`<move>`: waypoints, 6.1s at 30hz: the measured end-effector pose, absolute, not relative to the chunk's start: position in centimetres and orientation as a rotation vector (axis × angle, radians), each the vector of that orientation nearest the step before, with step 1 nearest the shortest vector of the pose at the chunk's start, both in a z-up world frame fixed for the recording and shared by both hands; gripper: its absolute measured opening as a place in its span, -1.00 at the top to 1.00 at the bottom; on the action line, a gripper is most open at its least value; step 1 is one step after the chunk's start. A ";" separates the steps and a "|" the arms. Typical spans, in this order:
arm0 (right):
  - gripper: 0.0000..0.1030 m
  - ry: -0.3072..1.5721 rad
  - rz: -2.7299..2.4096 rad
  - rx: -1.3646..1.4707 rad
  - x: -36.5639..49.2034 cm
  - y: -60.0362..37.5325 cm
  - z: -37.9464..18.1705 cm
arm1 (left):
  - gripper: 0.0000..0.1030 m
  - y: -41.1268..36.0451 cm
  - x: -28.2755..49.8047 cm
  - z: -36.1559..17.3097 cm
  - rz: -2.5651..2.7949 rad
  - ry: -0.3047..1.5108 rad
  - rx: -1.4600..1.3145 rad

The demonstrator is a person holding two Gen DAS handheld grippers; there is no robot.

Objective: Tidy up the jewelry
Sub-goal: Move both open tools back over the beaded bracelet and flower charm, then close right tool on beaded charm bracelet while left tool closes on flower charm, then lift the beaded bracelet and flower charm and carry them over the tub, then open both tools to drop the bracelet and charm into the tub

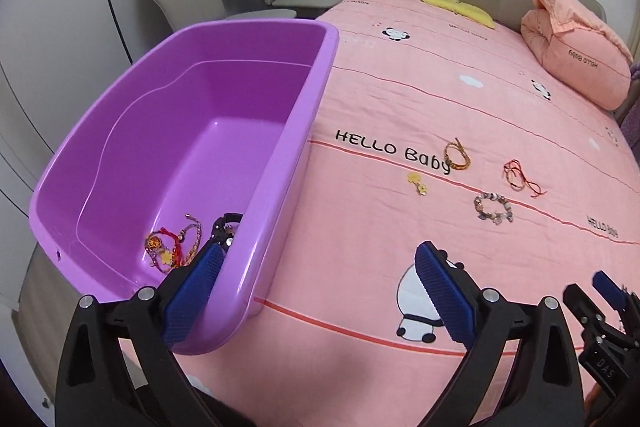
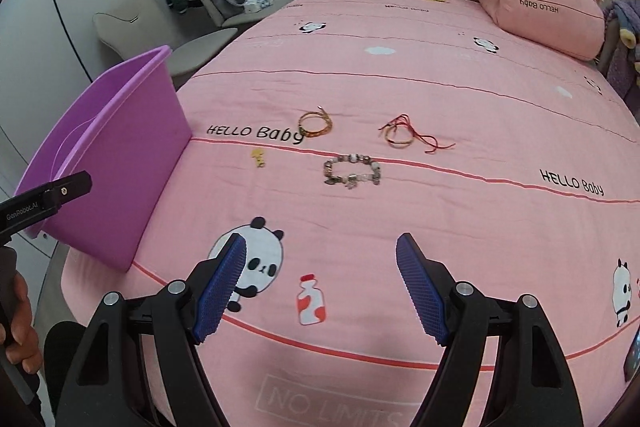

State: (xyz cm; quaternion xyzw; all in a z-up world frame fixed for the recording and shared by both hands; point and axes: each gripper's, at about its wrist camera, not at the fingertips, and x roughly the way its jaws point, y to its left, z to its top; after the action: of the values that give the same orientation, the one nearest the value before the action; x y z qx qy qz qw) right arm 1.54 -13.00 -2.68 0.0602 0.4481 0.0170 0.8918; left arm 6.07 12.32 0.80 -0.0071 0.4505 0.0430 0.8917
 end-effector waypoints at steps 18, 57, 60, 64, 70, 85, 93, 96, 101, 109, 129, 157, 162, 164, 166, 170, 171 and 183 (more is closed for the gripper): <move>-0.44 0.950 0.007 0.176 4.1 -16.7 -5.3 | -0.84 7.8 8.3 2.9 0.086 0.855 0.018; -0.43 1.037 -0.026 0.181 18.2 -19.6 -16.0 | -0.84 2.1 21.6 -13.8 -0.002 1.048 0.055; -0.43 1.033 -0.033 0.164 18.7 -19.5 -16.2 | -0.84 2.2 22.0 -14.3 -0.002 1.046 0.045; -0.43 1.037 -0.040 0.124 19.3 -19.2 -16.7 | -0.84 2.4 22.6 -15.0 -0.010 1.051 0.021; -0.43 1.039 -0.049 0.068 19.8 -18.6 -17.4 | -0.84 2.6 23.3 -16.3 -0.021 1.067 -0.015; -0.18 1.036 -0.032 -0.001 20.1 -17.1 -17.6 | 0.05 1.2 23.3 -16.1 -0.081 1.073 -0.018; 0.76 1.028 0.000 -0.021 19.8 -15.9 -17.2 | 0.75 -0.1 22.8 -15.8 -0.133 1.104 -0.051; 0.77 1.029 0.018 0.034 19.3 -16.7 -16.8 | 0.75 0.8 22.2 -15.5 -0.163 1.121 -0.115; 0.81 1.016 0.030 0.081 17.2 -16.9 -15.8 | 0.75 1.3 20.4 -15.0 -0.184 1.137 -0.137; 0.81 0.996 0.027 0.133 12.4 -17.0 -13.6 | 0.75 2.0 16.0 -13.0 -0.200 1.135 -0.120; 0.81 0.852 0.060 0.130 4.6 -13.9 -3.0 | 0.75 4.8 7.6 -2.9 -0.250 0.993 -0.096; 0.81 0.692 0.462 0.100 7.1 6.9 10.3 | 0.75 24.6 5.8 8.8 -0.009 0.798 -0.119; 0.81 0.716 0.541 0.069 8.1 11.1 10.2 | 0.74 27.8 6.4 7.5 0.037 0.825 -0.140; 0.81 0.738 0.563 0.045 8.6 12.7 9.7 | 0.74 28.7 6.7 6.7 0.051 0.841 -0.146; 0.81 0.764 0.574 0.030 9.1 14.1 9.0 | 0.74 29.6 7.2 5.8 0.064 0.866 -0.157; 0.81 0.830 0.588 0.005 10.3 16.3 7.3 | 0.74 30.7 7.8 4.2 0.082 0.911 -0.167; 0.81 0.843 0.588 -0.002 10.5 16.7 6.9 | 0.74 30.9 8.0 3.7 0.089 0.924 -0.166; 0.81 1.001 0.552 -0.052 12.6 19.6 2.8 | 0.73 32.5 9.6 0.5 0.143 1.020 -0.180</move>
State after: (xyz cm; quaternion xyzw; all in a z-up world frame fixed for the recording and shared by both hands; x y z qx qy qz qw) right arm 12.58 19.55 2.85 -0.0244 0.4737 0.2612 0.8407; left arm 9.63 32.53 0.53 -0.0858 0.4872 0.0682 0.8664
